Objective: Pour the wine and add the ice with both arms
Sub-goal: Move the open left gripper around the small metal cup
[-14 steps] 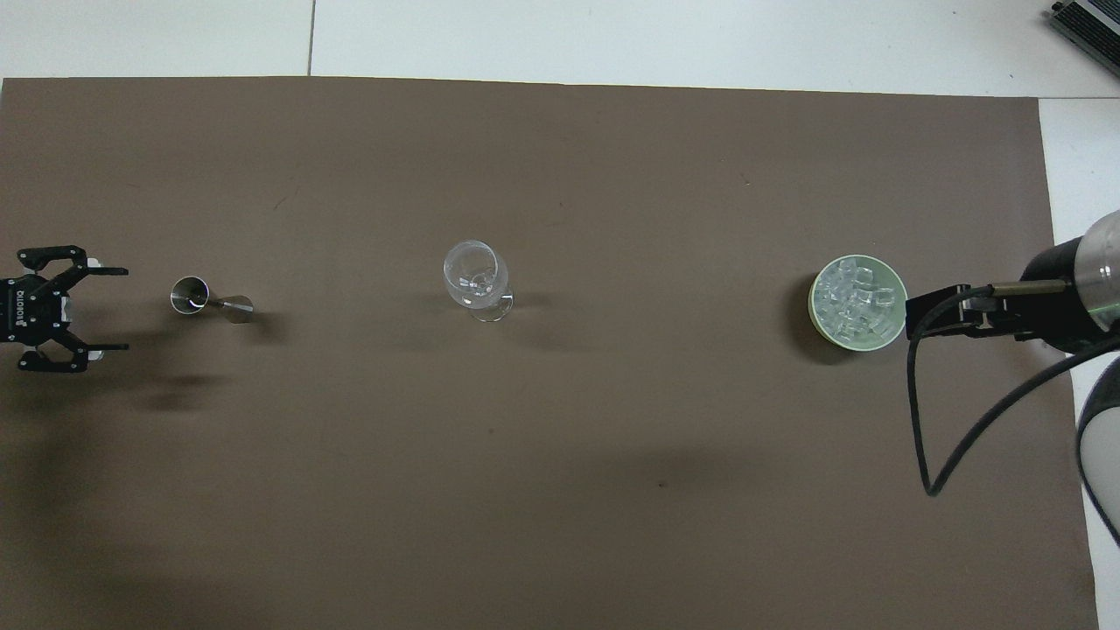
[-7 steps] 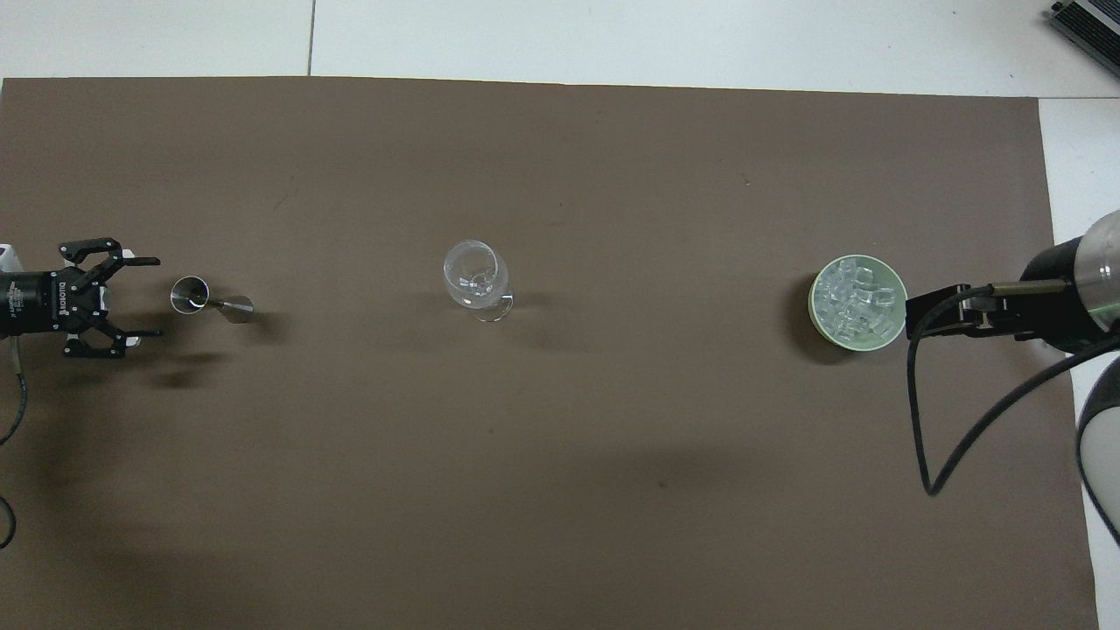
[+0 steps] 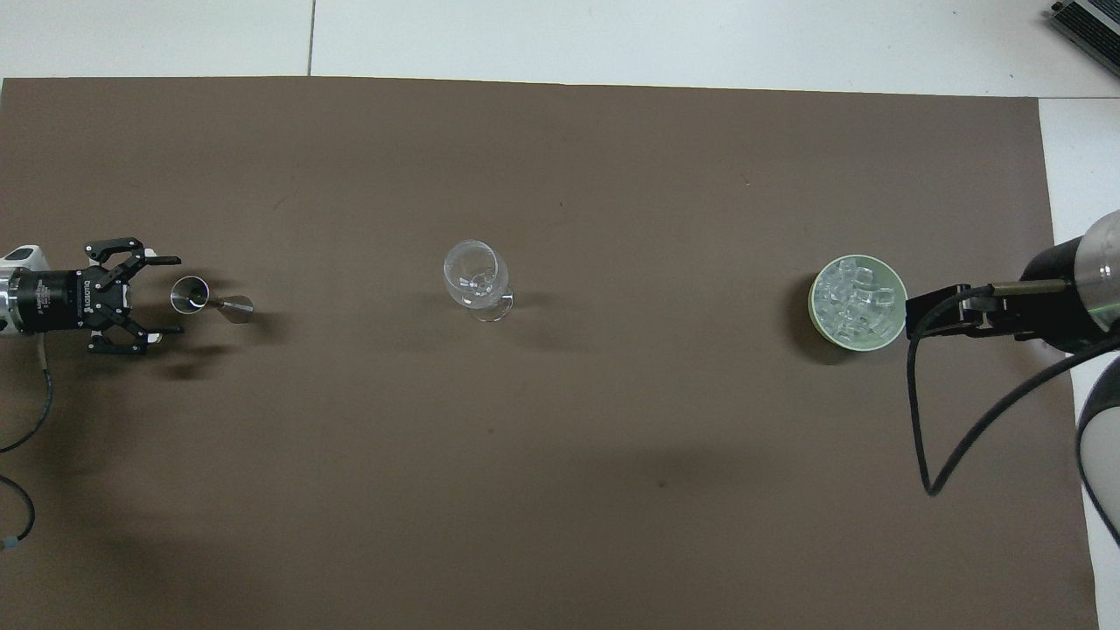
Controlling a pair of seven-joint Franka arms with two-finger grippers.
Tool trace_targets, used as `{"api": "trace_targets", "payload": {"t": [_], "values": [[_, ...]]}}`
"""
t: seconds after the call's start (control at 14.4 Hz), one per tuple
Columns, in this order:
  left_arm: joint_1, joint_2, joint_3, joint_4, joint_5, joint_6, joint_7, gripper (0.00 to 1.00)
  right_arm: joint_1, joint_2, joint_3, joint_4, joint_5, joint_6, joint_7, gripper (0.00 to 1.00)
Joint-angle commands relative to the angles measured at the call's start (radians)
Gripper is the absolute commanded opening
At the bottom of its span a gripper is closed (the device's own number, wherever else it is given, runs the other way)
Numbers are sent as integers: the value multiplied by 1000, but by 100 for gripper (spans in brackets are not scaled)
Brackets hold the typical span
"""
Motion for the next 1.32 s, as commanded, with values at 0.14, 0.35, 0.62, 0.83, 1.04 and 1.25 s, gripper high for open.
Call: {"api": "trace_targets", "payload": {"t": [0.14, 0.35, 0.62, 0.83, 1.04, 1.25], "values": [[-28, 21, 6, 19, -28, 24, -37, 100, -3, -26, -3, -31, 18, 14, -25, 100], [-30, 21, 6, 19, -28, 24, -37, 100, -3, -26, -3, -31, 18, 14, -26, 100], [-35, 28, 5, 19, -30, 24, -14, 100, -3, -26, -3, -31, 18, 14, -26, 100], [-35, 28, 5, 14, -36, 24, -3, 100, -3, -26, -3, -31, 18, 14, -25, 100], [-36, 35, 5, 5, -51, 21, 3, 100, -3, -26, -3, -31, 18, 14, -26, 100], [-36, 49, 5, 5, -50, 19, 3, 98, -3, -26, -3, -31, 18, 14, -26, 100]]}}
